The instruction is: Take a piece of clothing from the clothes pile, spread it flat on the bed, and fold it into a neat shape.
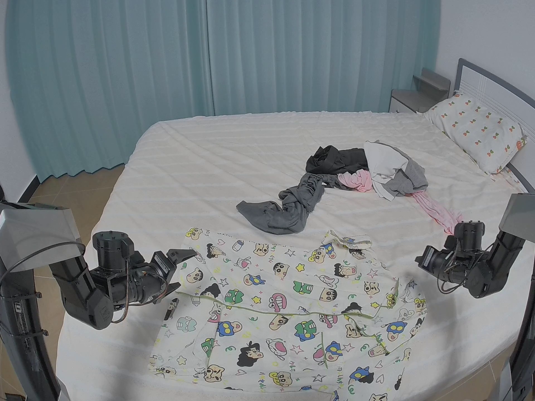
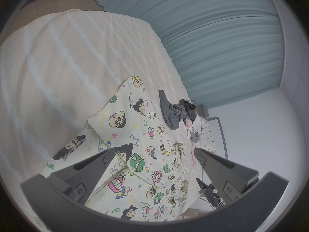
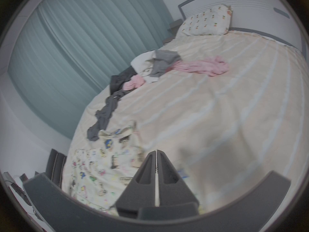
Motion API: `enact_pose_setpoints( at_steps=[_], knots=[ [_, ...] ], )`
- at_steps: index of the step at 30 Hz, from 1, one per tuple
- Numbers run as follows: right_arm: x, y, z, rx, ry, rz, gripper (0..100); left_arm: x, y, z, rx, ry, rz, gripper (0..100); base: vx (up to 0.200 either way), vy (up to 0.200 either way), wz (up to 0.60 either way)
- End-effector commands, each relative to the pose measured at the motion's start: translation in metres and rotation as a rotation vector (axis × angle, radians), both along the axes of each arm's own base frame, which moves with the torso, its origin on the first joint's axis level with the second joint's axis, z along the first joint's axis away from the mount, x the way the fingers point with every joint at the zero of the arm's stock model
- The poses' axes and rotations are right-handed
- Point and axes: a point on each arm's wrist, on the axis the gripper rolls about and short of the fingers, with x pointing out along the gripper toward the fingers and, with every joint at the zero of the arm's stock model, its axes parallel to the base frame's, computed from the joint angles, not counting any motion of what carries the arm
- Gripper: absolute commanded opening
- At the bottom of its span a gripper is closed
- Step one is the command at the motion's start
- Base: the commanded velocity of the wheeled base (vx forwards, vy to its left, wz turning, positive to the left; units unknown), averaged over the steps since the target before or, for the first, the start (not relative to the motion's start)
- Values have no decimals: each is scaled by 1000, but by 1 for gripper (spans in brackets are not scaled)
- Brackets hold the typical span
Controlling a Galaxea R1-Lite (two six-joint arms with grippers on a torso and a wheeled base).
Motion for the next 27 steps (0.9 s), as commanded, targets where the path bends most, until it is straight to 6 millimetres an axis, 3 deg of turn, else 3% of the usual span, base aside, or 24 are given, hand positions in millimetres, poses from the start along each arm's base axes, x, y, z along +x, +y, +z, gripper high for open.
enact_pose_setpoints(
  at_steps=[1,5,12,23,27],
  knots=[
    [12,64,20,37,-59,94,0,0,0,1,-1,-3,2,100,0,0,0],
    [28,89,13,52,-8,129,0,0,0,1,-1,-2,3,100,0,0,0],
    [69,107,-20,81,84,77,0,0,0,1,-1,-2,3,100,0,0,0],
    [91,129,-47,71,125,81,0,-1,1,0,0,1,3,100,0,0,0],
    [103,135,-47,56,143,71,0,-3,1,1,0,-2,4,100,0,0,0]
  ],
)
